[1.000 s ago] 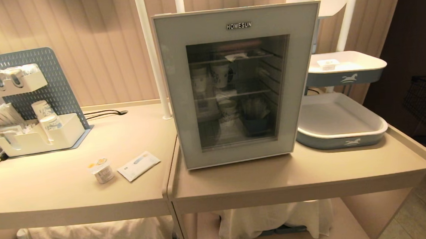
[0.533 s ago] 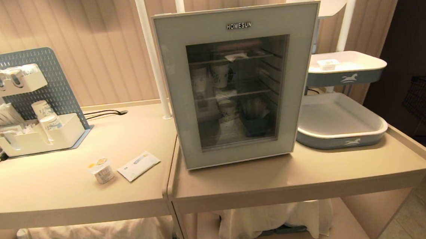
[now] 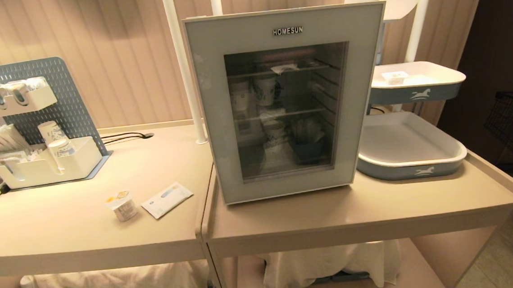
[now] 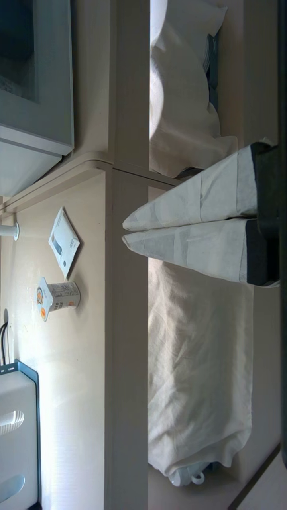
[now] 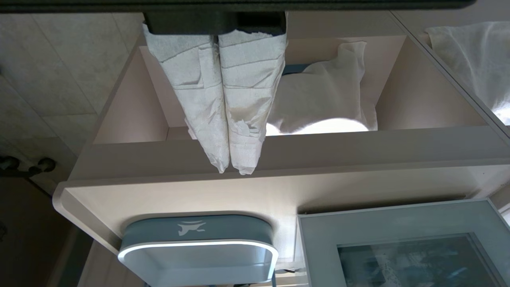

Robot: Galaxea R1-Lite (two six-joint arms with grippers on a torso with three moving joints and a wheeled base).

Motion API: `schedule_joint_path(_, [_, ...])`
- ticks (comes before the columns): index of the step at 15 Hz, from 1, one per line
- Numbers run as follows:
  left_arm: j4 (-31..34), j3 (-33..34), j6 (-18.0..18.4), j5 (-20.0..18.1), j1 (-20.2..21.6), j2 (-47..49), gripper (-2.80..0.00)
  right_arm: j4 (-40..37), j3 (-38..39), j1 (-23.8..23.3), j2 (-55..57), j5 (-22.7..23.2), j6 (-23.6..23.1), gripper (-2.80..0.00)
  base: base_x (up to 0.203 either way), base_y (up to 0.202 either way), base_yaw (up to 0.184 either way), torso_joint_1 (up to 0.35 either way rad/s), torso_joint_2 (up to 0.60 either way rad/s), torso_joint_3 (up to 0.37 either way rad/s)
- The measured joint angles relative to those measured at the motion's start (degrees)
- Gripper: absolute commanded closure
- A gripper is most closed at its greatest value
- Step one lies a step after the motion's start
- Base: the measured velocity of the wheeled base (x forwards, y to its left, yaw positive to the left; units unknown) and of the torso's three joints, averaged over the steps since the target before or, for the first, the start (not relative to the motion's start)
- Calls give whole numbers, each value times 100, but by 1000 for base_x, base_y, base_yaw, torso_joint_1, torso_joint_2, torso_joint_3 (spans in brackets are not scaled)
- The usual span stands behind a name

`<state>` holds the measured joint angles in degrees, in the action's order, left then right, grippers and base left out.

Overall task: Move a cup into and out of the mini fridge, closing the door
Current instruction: Open the freezer door

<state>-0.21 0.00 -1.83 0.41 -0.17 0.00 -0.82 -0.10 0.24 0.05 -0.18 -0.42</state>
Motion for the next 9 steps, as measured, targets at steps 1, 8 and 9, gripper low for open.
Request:
schedule_joint_path(1, [26,-2,54,16,-2,0,0,1,0,0,0,2,0,0,0,0,0,0,0,0])
schedule_joint_path(8, [1331,-2726,146,471,-16,622,0,5,0,0,0,0,0,0,0,0,0,0,0,0])
schedule_joint_path(9, [1728,-3222,9,459,-23,898,0,-1,0,-1,-2,0,-5,0,0,0,0,0,0,0])
